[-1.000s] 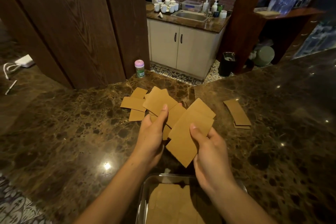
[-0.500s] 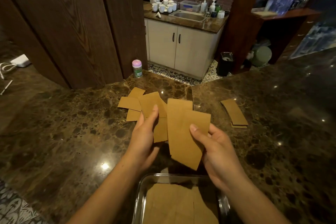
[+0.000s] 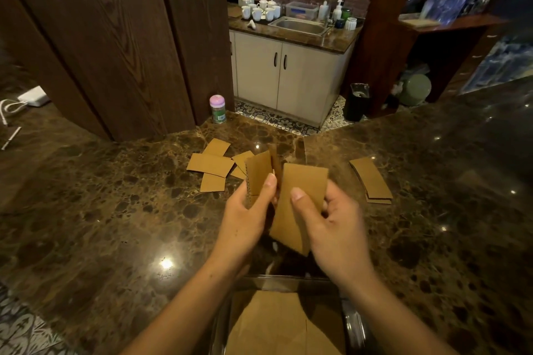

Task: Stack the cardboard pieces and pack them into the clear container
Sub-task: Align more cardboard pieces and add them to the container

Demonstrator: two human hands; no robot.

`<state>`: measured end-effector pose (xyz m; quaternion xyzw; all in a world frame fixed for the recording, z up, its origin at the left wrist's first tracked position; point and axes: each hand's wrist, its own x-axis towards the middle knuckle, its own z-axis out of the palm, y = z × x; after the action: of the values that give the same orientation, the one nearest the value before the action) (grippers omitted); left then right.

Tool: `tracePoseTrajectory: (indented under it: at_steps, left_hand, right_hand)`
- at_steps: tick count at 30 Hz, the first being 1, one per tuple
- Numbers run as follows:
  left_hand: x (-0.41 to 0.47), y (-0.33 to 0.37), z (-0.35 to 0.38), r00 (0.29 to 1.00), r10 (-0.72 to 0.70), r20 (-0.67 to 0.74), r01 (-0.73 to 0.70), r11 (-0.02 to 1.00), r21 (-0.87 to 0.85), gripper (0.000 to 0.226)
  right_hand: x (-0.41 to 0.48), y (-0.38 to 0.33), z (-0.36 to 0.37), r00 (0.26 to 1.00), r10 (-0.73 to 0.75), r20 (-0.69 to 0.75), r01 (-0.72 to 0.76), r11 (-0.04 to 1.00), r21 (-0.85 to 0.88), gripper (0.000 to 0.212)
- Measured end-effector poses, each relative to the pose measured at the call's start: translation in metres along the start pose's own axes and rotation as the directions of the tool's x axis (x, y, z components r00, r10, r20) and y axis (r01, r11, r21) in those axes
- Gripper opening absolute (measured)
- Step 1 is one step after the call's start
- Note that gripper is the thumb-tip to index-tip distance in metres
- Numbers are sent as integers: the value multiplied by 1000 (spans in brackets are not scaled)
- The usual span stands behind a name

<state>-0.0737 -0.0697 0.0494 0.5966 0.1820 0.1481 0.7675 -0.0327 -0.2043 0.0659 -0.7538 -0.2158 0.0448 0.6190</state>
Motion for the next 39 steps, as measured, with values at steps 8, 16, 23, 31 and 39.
tracePoseTrajectory:
  at_steps: [8,16,23,31,39]
  left_hand:
    - [-1,7,-1,984,-176,-11,168,956,-242,31]
    - [-7,15,-3,975,-197,102,221,906,-361,34]
    - [-10,14,-4,988,-137,73,152,945,-289,51]
    - [-12,10,-3,999,-51,19,54,970,-236,44]
    - [-12,17,-16,928,-323,184,366,881,-300,60]
  right_hand:
    - [7,-12,-2,933,320,165,-359,864,353,20]
    - [16,-16,-23,940,319,118,-340,856,389,25]
    - [16,-16,-29,956,286,70,-290,876,385,23]
    - [9,-15,-26,953,225,205,-272,931,242,26]
    - [23,-23,-58,887,-376,269,397,917,-28,25]
